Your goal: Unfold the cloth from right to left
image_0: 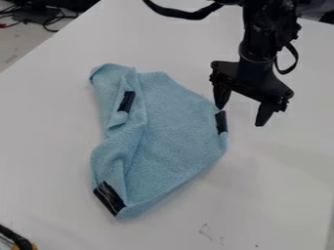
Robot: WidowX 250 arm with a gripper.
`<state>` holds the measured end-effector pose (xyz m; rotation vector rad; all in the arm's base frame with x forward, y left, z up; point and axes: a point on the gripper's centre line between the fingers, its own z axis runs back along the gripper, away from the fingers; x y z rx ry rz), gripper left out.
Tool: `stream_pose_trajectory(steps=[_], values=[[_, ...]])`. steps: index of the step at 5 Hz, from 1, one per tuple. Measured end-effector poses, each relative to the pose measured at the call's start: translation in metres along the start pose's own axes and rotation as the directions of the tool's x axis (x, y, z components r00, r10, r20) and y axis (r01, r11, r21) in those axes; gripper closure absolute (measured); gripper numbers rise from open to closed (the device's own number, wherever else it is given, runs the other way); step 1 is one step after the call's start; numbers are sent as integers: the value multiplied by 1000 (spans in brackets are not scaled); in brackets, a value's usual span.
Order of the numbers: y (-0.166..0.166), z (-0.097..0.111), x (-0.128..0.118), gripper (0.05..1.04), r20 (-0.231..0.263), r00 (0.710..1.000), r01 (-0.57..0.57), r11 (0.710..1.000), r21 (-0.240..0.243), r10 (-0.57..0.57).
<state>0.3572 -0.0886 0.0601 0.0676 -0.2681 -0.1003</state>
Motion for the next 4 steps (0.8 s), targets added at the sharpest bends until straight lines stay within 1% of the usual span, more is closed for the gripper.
stream_pose_trajectory(steps=[1,2,3,4], values=[[0,-11,-7,83,-35,999,8,1000,9,-8],[34,-19,-22,83,-80,997,-12,998,58,17],[72,-6,-26,83,-46,997,-63,992,105,69],[95,-8,-33,83,-62,994,-84,987,134,93]])
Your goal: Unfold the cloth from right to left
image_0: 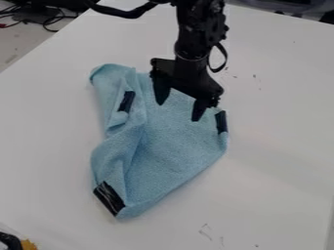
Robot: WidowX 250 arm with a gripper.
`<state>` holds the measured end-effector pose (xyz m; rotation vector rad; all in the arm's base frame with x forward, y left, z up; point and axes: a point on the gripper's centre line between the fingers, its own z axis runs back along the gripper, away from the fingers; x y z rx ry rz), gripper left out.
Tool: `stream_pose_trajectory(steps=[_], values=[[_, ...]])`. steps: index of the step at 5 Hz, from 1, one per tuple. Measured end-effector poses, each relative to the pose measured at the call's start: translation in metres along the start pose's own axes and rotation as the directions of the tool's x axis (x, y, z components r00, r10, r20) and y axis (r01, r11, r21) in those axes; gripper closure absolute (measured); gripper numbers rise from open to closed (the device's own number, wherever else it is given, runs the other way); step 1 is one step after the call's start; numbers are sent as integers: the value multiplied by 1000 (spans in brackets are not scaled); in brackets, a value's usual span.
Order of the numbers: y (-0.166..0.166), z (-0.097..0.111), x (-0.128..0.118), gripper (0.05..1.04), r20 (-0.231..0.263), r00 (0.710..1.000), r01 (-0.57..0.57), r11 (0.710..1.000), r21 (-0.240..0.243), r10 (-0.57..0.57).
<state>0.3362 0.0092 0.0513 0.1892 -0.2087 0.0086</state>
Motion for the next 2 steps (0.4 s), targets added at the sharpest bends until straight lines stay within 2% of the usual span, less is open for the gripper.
stream_pose_trajectory(steps=[1,2], values=[[40,-7,-1,83,-5,999,-43,999,26,43],[57,-9,1,83,18,999,-45,998,38,44]])
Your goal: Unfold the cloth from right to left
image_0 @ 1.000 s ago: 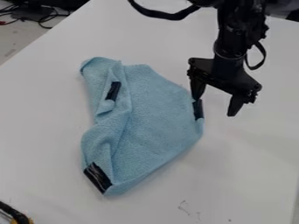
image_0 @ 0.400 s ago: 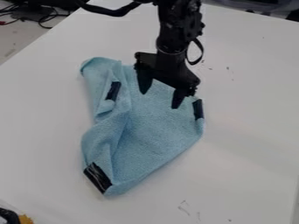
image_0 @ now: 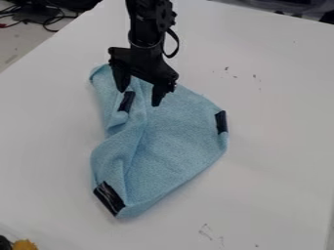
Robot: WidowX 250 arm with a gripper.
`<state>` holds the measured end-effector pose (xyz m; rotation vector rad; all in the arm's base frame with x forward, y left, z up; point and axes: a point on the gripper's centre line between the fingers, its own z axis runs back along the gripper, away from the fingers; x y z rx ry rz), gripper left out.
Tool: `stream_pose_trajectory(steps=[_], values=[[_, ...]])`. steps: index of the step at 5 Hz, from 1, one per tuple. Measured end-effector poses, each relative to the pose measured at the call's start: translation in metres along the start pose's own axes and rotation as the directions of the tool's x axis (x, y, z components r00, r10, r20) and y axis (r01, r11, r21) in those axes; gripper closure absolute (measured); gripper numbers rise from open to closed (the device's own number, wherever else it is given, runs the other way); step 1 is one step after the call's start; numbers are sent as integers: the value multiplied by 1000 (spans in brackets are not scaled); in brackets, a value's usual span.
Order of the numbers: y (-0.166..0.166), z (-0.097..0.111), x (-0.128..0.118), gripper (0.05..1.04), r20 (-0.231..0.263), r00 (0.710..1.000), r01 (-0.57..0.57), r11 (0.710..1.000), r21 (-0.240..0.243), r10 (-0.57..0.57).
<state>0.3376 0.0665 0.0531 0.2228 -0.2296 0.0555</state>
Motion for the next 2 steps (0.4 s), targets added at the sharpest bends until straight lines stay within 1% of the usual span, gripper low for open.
stream_pose_trajectory(steps=[1,2], values=[[17,-5,-3,83,8,999,-36,999,8,36],[21,-11,-3,83,7,1000,-28,1000,2,28]])
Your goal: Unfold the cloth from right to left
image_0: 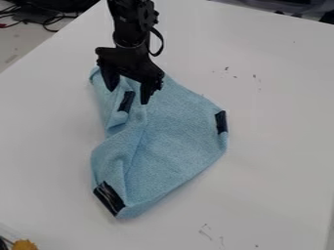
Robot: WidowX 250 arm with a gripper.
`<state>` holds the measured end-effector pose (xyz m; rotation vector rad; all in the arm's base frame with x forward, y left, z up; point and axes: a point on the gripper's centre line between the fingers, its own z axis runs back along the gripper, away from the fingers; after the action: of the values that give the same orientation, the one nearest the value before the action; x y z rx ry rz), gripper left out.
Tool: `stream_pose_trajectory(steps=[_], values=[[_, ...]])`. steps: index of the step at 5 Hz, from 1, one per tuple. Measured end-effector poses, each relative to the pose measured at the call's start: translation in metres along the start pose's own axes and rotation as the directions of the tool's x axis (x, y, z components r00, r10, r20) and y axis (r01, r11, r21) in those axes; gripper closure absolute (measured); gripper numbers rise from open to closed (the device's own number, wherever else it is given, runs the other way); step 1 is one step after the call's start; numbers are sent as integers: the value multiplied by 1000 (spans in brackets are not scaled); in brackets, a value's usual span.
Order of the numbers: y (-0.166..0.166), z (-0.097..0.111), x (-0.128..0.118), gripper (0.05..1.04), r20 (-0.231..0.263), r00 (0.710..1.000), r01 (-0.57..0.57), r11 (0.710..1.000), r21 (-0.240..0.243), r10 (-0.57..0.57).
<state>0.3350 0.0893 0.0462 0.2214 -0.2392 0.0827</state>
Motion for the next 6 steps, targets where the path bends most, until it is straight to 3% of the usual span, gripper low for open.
stream_pose_trajectory(steps=[1,2,3,4,5,6], values=[[6,-8,-2,103,-7,1000,-19,1000,0,19],[7,-20,-6,209,-18,1000,-21,1000,-18,20],[10,-31,-11,428,-41,999,-25,999,-30,24],[8,-32,-9,710,-39,999,-12,999,-38,11],[9,-32,-9,897,-46,999,-23,999,-34,21],[3,-30,-9,991,-61,998,-12,1000,-29,10]])
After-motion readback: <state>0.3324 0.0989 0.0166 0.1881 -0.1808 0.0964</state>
